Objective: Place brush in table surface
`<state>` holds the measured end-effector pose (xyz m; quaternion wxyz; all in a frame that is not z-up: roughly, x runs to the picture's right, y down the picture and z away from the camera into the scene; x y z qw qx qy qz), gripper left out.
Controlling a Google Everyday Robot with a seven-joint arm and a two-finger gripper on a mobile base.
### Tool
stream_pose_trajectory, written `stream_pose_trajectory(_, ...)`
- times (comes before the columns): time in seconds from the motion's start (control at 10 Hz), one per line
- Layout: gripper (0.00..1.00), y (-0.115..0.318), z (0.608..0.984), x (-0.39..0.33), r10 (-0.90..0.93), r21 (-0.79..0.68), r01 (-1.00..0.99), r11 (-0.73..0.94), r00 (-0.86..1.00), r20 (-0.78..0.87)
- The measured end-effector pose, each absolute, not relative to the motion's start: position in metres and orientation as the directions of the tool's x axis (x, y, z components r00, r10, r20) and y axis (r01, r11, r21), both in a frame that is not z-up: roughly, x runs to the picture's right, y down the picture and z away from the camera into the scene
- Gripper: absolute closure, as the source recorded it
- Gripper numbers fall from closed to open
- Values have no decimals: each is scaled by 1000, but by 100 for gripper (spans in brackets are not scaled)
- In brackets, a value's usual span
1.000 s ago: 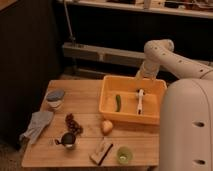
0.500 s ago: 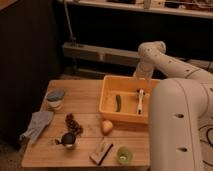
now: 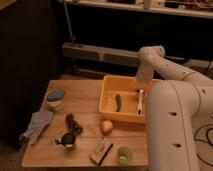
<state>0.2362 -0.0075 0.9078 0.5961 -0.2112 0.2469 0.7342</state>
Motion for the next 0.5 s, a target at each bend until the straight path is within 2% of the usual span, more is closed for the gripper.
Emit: stream_pose_trajectory(0.5, 35, 22, 884, 240, 758, 124, -980, -157, -200, -621)
